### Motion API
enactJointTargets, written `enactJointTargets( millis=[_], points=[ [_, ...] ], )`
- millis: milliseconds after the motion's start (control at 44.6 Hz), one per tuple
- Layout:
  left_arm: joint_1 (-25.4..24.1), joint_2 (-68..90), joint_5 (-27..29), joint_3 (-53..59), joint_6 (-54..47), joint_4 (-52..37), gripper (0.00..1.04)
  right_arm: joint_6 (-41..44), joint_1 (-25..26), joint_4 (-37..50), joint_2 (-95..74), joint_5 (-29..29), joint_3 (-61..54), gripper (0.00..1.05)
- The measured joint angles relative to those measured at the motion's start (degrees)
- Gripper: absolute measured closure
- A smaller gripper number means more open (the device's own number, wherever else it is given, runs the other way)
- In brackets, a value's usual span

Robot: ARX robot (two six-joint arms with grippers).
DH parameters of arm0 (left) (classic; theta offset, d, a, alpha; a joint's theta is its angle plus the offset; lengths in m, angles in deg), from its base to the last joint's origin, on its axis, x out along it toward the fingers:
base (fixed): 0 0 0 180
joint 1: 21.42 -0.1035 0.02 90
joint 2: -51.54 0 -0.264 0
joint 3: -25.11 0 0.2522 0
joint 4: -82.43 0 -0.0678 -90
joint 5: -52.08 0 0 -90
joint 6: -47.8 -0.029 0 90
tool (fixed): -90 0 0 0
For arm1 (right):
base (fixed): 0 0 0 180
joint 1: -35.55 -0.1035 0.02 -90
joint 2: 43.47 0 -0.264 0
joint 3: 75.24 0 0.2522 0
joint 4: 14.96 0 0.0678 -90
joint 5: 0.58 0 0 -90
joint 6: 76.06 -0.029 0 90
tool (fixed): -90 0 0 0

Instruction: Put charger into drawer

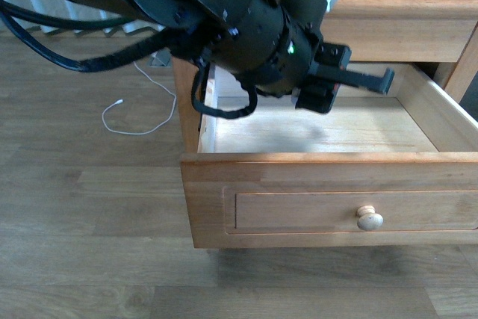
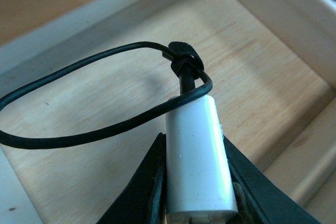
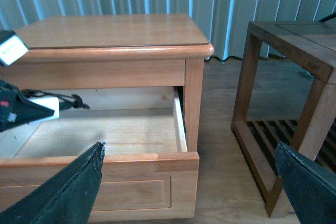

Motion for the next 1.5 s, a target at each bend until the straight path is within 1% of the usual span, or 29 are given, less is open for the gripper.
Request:
enactJointTargets(
  millis=[134,269,291,336,426,515,560,582,649,672,784,829,873,985,1075,1232,1321,1366,1501],
  points=[
    [0.3,7.3,1.8,-6.2,-0.9,2.6,0.82,0.0,0.0,0.0,0.0,0.0,0.0,0.08],
    [0.3,12.6,1.6,-12.5,1.4,3.8,0.82,0.0,0.0,0.0,0.0,0.0,0.0,0.08],
    [0.4,13.4,1.5,-13.7,2.1,4.6,0.80,0.0,0.0,0.0,0.0,0.0,0.0,0.08],
    [0.4,14.3,1.3,-14.9,2.5,5.6,0.70,0.0,0.0,0.0,0.0,0.0,0.0,0.08],
    [0.5,14.6,2.3,-15.2,3.7,5.7,0.55,0.0,0.0,0.0,0.0,0.0,0.0,0.08],
    [0.5,14.0,3.0,-14.8,5.0,4.2,0.45,0.0,0.0,0.0,0.0,0.0,0.0,0.08],
    [0.4,12.3,3.8,-13.3,5.1,3.1,0.36,0.0,0.0,0.0,0.0,0.0,0.0,0.08],
    [0.3,11.8,4.3,-12.9,5.1,2.8,0.34,0.0,0.0,0.0,0.0,0.0,0.0,0.08],
    [0.1,8.4,7.6,-10.4,5.7,1.2,0.24,0.0,0.0,0.0,0.0,0.0,0.0,0.08],
    [0.0,7.7,8.3,-9.9,5.7,1.0,0.22,0.0,0.0,0.0,0.0,0.0,0.0,0.08],
    [-1.0,0.7,14.3,-6.0,6.8,-1.0,0.06,0.0,0.0,0.0,0.0,0.0,0.0,0.08],
    [-1.6,-2.0,16.6,-4.6,6.8,-1.8,0.05,0.0,0.0,0.0,0.0,0.0,0.0,0.08],
    [-2.6,-6.6,19.5,-1.9,6.9,-3.0,0.07,0.0,0.0,0.0,0.0,0.0,0.0,0.08],
    [-4.3,-14.5,23.0,3.0,7.7,-4.0,0.06,0.0,0.0,0.0,0.0,0.0,0.0,0.08],
    [-6.2,-26.1,28.3,11.5,7.4,-5.7,0.06,0.0,0.0,0.0,0.0,0.0,0.0,0.08],
    [-6.6,-41.5,32.6,22.9,7.1,-6.0,0.06,0.0,0.0,0.0,0.0,0.0,0.0,0.08],
    [-7.0,-50.0,35.5,28.6,7.8,-3.7,0.06,0.0,0.0,0.0,0.0,0.0,0.0,0.08],
    [-7.4,-57.1,38.5,33.3,8.7,-1.3,0.06,0.0,0.0,0.0,0.0,0.0,0.0,0.08],
    [-7.6,-68.9,43.6,40.7,11.4,4.7,0.06,0.0,0.0,0.0,0.0,0.0,0.0,0.08]
  ],
)
